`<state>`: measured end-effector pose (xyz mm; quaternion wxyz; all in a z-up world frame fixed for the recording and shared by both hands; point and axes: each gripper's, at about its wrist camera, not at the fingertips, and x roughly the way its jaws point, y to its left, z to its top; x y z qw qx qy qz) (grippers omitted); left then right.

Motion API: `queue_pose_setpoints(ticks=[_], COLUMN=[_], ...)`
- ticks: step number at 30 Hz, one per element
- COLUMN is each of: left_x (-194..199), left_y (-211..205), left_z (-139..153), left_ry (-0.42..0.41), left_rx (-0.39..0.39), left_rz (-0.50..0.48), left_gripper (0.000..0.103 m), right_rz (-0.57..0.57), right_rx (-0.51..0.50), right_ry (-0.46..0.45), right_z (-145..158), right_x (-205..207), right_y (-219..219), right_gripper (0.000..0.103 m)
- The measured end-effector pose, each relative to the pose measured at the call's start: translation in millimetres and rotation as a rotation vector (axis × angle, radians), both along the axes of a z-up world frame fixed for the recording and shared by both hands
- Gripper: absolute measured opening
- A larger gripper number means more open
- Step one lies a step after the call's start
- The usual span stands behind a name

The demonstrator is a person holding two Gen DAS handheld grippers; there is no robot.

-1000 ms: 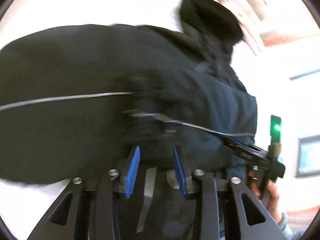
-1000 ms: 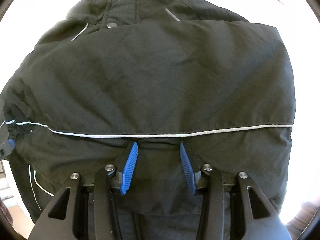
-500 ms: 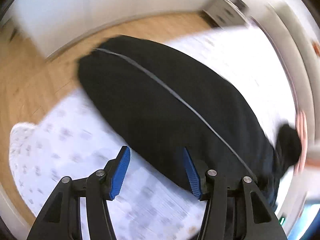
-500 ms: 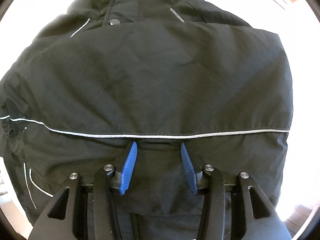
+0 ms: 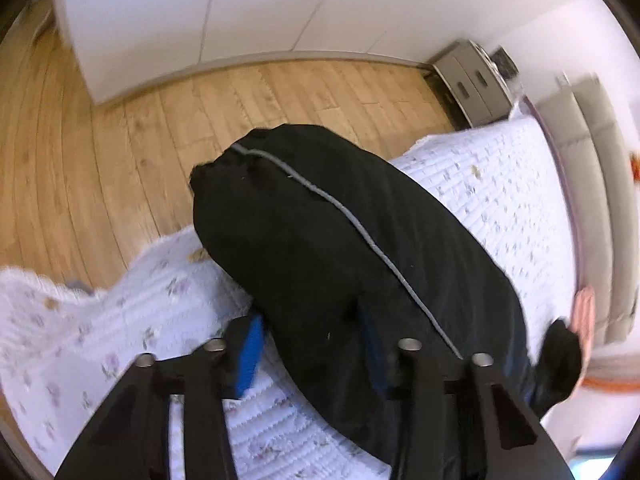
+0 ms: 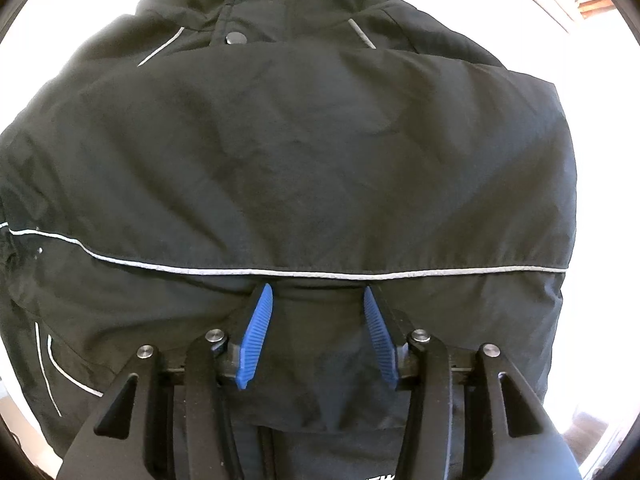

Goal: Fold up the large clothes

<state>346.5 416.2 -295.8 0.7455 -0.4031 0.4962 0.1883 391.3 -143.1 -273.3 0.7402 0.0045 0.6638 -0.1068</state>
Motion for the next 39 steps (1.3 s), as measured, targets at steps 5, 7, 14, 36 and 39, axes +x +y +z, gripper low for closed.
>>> queue_pose_setpoints(ticks=[5, 7, 14, 36, 39], left_x=[10, 14, 25, -18, -19], left_y=[-19, -33, -121, -472, -498], left_z=[32, 54, 131, 124, 85], left_ry=[-0.007, -0.033, -0.165, -0.363, -0.268], left_rx=[0.144, 0.219, 0.405, 0.701, 0.707], left_rz=[-0.078, -0.117, -0.328, -1.17, -1.274], left_gripper=[0.02, 0.019, 0.016, 0.015, 0.031], right_rz=[-0.004, -0.003, -0.001, -0.053, -0.067], right_rx=[0.004, 0.004, 0.027, 0.256, 0.306], right_ry=[-0.02, -0.023, -0.035, -0.091, -0.112], right_z=[1, 1, 5, 21, 30], right_x=[-3, -4, -9, -24, -30], right_y=[2, 3, -7, -65, -82], right_gripper=[0.052, 0.052, 0.053, 0.054, 0.054])
